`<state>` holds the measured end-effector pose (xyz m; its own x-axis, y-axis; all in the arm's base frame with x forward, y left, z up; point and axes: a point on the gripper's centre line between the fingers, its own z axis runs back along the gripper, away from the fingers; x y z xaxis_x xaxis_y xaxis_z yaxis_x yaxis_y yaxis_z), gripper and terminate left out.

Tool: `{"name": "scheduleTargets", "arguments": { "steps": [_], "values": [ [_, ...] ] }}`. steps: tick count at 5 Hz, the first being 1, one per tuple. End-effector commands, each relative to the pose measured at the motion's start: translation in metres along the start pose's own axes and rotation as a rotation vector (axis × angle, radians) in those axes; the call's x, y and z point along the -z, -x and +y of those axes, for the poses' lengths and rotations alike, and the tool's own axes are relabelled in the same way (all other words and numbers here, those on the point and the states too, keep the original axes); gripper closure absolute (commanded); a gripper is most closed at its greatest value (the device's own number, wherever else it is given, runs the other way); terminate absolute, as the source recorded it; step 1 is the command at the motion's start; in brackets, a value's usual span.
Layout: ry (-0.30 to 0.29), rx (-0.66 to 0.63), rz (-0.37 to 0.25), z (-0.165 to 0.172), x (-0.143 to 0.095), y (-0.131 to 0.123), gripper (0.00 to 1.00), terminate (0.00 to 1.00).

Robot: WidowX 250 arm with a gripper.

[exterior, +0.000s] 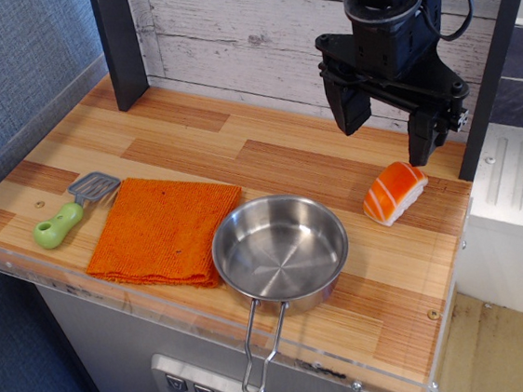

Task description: Move the orange cloth behind the green spatula

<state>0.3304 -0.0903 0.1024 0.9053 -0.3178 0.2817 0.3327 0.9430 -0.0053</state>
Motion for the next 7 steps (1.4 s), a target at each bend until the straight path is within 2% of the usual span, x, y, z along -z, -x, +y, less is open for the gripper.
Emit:
{"name": "scheduleTargets", "arguments": {
  "steps": [1,4,5,7],
  "values": [
    [0.0,0.0,0.0,0.0,0.0,0.0,0.0,0.0],
    [-0.052,-0.168,0.023,0.056,-0.028,0.044,0.0,0.0],
    [-0.08,-0.237,0.024,0.079,-0.037,0.072,0.0,0.0],
    [-0.116,-0.367,0.073,0.108,-0.033,0.125,0.0,0.0]
  ]
}}
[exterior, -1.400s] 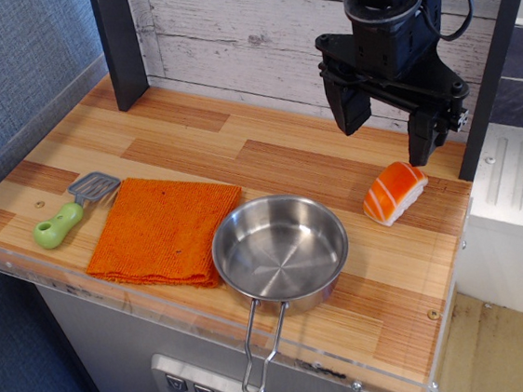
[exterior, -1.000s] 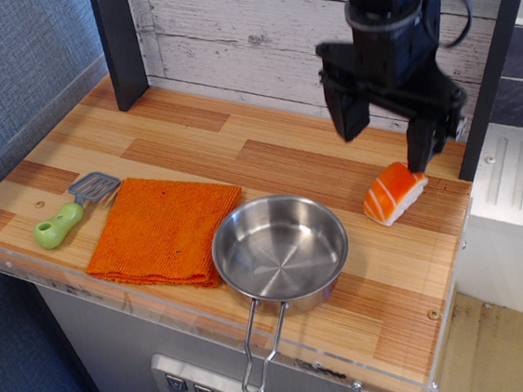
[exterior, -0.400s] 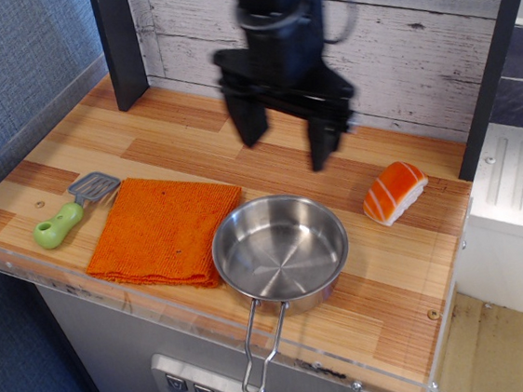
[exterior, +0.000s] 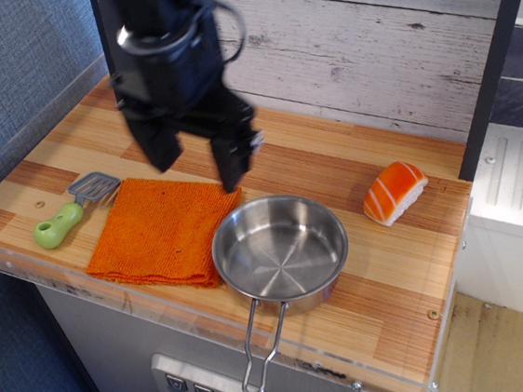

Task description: Move the orange cloth behind the green spatula

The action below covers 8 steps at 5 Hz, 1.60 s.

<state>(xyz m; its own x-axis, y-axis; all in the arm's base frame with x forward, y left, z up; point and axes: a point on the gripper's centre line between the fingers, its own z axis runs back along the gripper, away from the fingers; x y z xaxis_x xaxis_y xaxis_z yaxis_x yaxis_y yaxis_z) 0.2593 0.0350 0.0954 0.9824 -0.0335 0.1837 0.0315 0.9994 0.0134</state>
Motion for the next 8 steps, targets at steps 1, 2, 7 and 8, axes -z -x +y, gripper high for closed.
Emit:
{"name": "scheduleTargets", "arguments": {
  "steps": [1,2,7,8],
  "values": [
    [-0.033,-0.109,-0.007,0.031,0.002,0.024,0.0,0.0],
    [-0.035,-0.139,0.016,0.039,0.015,0.032,0.0,0.0],
    [-0.051,-0.121,0.127,0.033,0.077,0.016,0.0,0.0],
    [-0.045,-0.116,0.139,0.026,0.083,0.009,0.0,0.0]
  ]
}}
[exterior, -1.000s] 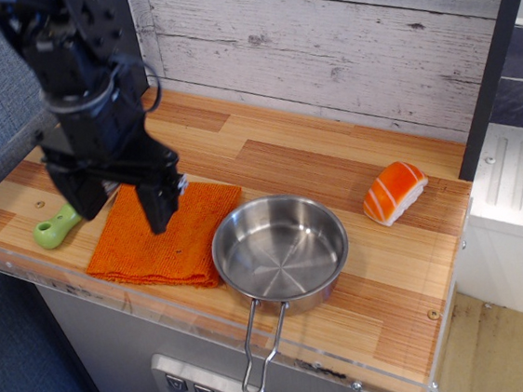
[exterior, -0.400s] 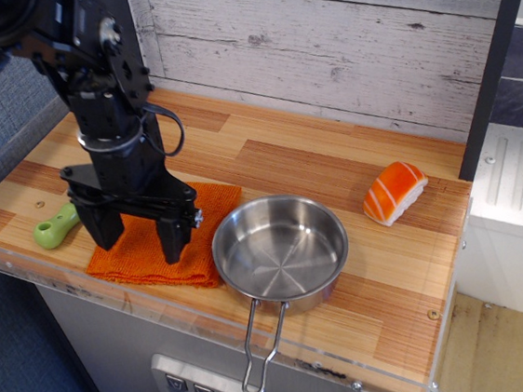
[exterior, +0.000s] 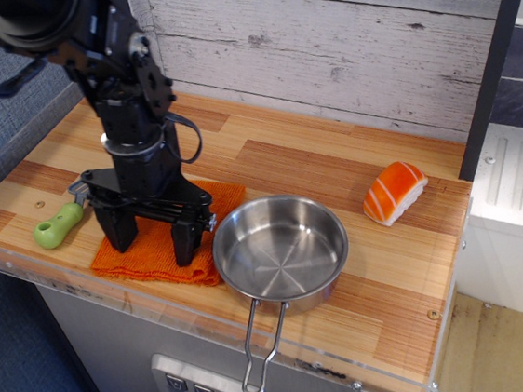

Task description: Move the orange cloth behind the green spatula

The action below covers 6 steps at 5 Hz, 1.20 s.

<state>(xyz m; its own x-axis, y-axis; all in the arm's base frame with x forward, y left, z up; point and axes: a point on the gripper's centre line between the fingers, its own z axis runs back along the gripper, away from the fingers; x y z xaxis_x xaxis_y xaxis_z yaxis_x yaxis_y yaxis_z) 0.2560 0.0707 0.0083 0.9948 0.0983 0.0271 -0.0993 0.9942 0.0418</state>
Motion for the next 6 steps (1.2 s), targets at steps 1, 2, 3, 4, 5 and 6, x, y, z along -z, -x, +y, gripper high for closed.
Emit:
{"name": "scheduleTargets", "arguments": {
  "steps": [1,2,3,4,5,6],
  "values": [
    [0.005,0.007,-0.025,-0.013,-0.003,-0.02,0.0,0.0],
    [0.003,0.009,-0.044,-0.012,-0.006,-0.04,0.0,0.0],
    [0.0,0.006,-0.057,-0.004,-0.008,-0.062,0.0,0.0],
    [0.0,-0.015,-0.079,0.009,-0.008,-0.084,0.0,0.0],
    [-0.01,-0.035,-0.079,0.025,-0.006,-0.095,0.0,0.0],
    [-0.023,-0.073,-0.074,0.05,-0.006,-0.095,0.0,0.0]
  ]
}}
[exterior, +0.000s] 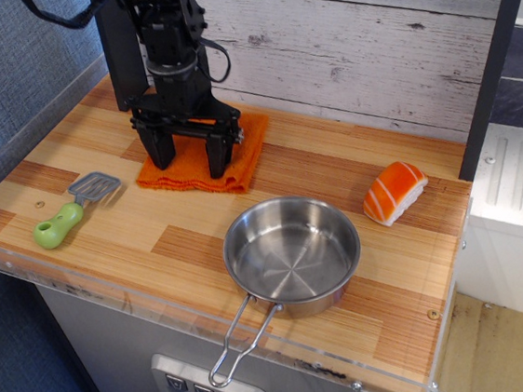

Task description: Move the orange cloth behind the green spatula

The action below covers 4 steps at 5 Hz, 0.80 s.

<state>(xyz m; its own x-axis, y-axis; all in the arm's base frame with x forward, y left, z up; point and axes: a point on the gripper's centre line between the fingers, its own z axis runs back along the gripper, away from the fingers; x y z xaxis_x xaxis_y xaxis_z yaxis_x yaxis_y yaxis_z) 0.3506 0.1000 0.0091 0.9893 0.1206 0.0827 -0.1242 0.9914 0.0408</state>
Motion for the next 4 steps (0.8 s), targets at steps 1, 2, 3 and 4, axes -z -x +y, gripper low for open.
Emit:
{"name": "scheduleTargets", "arguments": {
  "steps": [1,2,3,4],
  "values": [
    [-0.035,-0.079,-0.023,0.046,-0.013,0.003,0.0,0.0],
    [-0.03,-0.092,-0.03,0.052,-0.017,0.002,0.0,0.0],
    [-0.029,-0.089,-0.051,0.052,-0.024,0.001,0.0,0.0],
    [-0.025,-0.089,-0.064,0.045,-0.03,0.004,0.0,0.0]
  ]
}}
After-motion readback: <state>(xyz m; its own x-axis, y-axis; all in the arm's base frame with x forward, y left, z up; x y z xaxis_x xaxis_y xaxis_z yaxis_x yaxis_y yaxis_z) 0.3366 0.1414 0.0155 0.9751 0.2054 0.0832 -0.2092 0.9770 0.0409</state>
